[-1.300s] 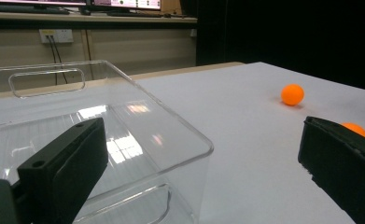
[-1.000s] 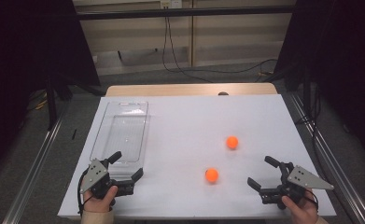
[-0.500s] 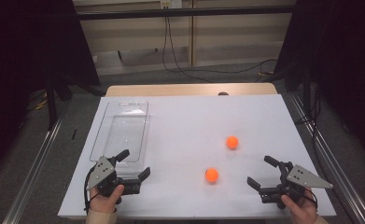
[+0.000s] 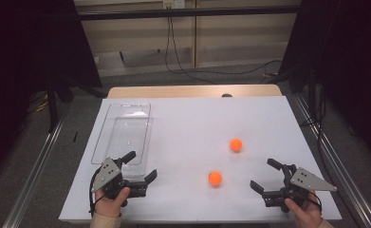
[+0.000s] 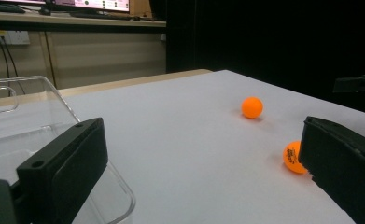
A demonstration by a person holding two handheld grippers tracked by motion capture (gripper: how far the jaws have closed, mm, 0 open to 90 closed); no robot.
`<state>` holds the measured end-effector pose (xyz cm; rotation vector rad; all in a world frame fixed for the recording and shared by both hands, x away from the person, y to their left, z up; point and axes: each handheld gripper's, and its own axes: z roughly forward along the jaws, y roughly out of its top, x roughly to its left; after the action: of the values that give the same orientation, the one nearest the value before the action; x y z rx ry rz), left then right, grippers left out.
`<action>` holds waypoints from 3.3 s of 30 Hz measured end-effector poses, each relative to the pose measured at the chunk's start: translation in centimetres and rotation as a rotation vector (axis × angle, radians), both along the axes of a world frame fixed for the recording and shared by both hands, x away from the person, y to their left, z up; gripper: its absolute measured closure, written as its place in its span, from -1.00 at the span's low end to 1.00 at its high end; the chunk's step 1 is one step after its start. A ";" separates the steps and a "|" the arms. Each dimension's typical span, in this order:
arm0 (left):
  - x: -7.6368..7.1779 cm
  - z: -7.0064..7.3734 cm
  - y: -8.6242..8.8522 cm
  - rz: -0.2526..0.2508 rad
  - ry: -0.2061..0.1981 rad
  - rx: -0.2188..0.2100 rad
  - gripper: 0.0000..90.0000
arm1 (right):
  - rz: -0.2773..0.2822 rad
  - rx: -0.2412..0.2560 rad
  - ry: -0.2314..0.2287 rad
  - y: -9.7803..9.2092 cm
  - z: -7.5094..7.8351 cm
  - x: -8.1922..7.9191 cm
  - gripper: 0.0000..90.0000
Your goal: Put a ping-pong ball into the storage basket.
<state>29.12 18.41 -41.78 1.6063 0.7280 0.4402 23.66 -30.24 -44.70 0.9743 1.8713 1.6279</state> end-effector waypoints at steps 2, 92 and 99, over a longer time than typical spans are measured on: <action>0.0 0.0 -0.2 -0.007 -0.003 0.002 -0.97 | 0.001 0.000 -0.003 0.0 0.0 0.0 -0.99; 1.0 -0.3 -9.5 -0.199 0.070 0.061 -0.96 | -0.007 0.021 0.010 -0.1 0.1 0.3 -0.99; 1.1 -0.4 -9.9 -0.208 0.074 0.064 -0.97 | -0.005 0.020 0.008 -0.1 0.1 0.3 -0.99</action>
<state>30.20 8.56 -42.20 1.7460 0.5994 0.2563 23.96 -30.38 -44.60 0.9945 1.8598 1.6451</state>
